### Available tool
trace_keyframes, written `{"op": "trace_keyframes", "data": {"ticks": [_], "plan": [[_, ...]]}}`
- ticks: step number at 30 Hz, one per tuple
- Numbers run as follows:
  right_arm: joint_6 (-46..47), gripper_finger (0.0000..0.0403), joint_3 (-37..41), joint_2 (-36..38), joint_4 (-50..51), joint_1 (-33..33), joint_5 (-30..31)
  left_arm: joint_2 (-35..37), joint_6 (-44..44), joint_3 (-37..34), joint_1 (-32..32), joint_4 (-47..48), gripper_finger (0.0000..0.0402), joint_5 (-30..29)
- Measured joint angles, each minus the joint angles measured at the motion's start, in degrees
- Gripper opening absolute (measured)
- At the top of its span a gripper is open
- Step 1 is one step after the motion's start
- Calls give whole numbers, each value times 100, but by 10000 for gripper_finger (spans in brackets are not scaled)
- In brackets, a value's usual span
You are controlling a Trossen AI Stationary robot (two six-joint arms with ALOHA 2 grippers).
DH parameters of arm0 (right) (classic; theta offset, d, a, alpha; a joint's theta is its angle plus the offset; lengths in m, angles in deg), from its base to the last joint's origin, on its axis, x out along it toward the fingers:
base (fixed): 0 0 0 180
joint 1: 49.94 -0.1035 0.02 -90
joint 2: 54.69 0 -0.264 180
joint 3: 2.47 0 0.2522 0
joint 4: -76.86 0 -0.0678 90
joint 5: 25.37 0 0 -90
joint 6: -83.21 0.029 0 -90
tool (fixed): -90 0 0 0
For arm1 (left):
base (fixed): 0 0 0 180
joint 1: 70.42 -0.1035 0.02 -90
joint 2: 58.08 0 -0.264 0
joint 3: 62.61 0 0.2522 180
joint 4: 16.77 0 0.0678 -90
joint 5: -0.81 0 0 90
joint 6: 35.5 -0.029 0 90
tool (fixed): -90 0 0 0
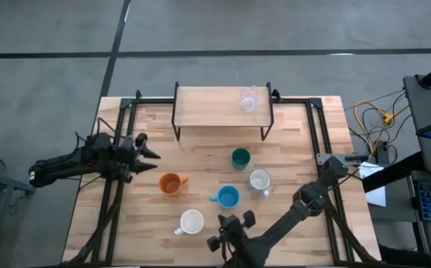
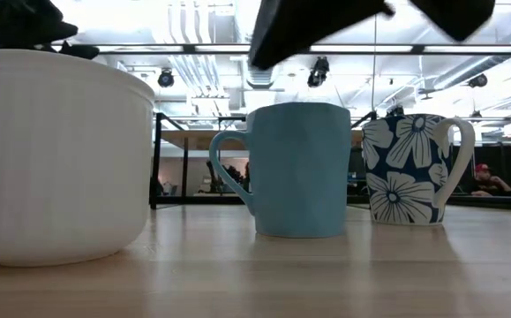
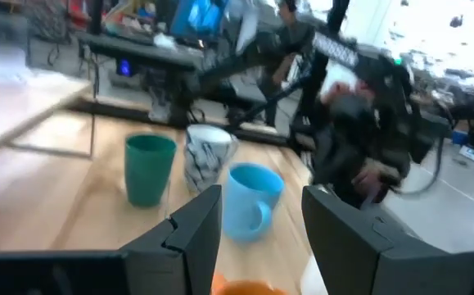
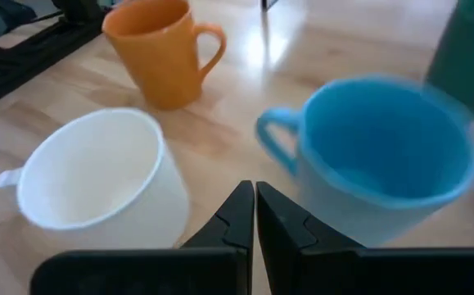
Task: Stack small to large cups/mugs on shelf
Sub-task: Put the orange mug on the shelf
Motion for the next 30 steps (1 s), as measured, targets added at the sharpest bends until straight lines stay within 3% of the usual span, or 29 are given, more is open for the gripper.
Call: {"op": "trace_keyframes", "data": {"ticks": [4,8,14,26,30], "plan": [[16,8,2,276,829,5,267,-74,19,158,57,74,157,7],[-761,8,94,661,815,68,594,-151,357,170,107,110,157,33],[-1147,8,236,1075,815,187,894,-159,311,138,116,216,157,-31],[1017,8,1141,1206,786,-4,827,-159,153,100,114,188,157,-875],[956,9,1387,1204,162,6,812,-159,145,30,114,191,157,-1058]]}}
